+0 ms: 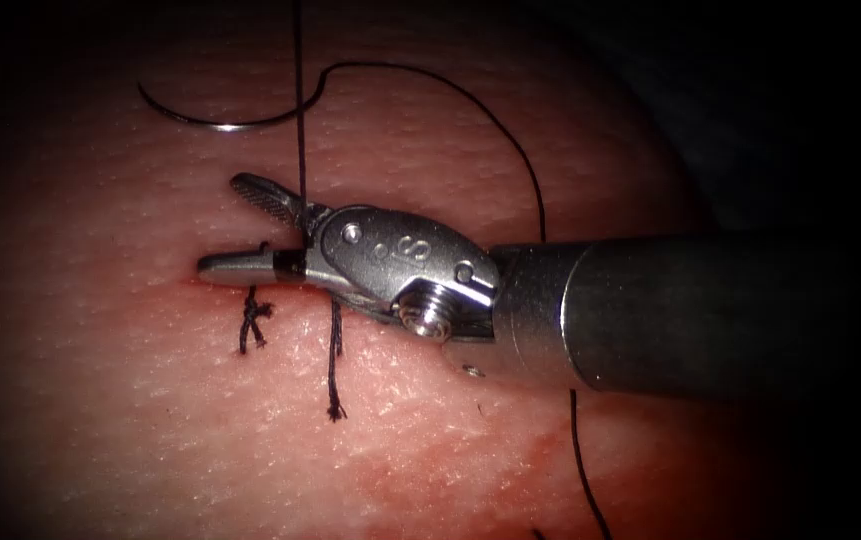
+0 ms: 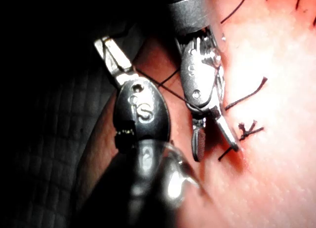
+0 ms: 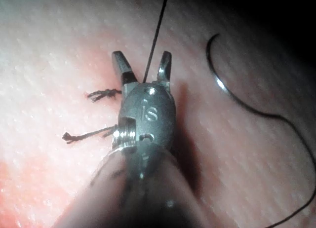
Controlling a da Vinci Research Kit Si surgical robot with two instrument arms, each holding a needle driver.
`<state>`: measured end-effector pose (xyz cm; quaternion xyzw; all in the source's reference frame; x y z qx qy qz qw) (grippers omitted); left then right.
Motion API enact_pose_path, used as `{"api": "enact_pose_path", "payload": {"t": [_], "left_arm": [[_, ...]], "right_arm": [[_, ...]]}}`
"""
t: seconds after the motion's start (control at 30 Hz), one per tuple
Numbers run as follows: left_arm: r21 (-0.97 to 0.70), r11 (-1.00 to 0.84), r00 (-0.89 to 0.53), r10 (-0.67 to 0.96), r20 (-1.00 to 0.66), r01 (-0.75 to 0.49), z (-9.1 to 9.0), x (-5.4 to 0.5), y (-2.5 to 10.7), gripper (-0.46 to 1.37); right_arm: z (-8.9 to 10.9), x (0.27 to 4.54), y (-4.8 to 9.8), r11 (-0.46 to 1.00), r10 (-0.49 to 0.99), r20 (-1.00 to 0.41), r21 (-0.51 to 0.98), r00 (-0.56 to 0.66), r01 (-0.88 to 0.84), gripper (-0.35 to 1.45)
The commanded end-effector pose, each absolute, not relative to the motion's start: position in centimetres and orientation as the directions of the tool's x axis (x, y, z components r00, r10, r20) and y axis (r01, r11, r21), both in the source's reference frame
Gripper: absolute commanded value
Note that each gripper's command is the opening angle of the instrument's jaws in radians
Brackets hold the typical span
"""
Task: Wound Closure
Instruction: Use the right suturecutter cut the long suture length
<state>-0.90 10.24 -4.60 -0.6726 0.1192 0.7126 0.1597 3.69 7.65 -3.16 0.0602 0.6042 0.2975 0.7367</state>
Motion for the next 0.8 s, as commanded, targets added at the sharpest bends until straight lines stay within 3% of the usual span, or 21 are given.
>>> {"api": "enact_pose_path", "payload": {"t": [0.03, 0.07, 0.1, 0.8], "left_arm": [[-0.045, -0.923, -0.045, 0.067, -0.997, -0.382, -4.60, -0.91, 10.24, -0.35], [-0.045, -0.923, -0.045, 0.067, -0.997, -0.382, -4.60, -0.91, 10.24, -0.35], [-0.045, -0.923, -0.045, 0.067, -0.997, -0.382, -4.60, -0.91, 10.24, -0.35], [-0.047, -0.924, -0.041, 0.068, -0.997, -0.379, -4.61, -0.90, 10.24, -0.35]], "right_arm": [[-3.16, 3.68, 7.65, 0.818, 0.511, -0.855, 0.451, 0.092, -0.357, 0.37], [-3.16, 3.68, 7.65, 0.825, 0.505, -0.858, 0.448, 0.092, -0.346, -0.21], [-3.16, 3.68, 7.65, 0.827, 0.504, -0.859, 0.449, 0.091, -0.340, -0.35], [-3.11, 3.61, 7.64, 0.813, 0.541, -0.836, 0.493, 0.089, -0.310, -0.35]]}}
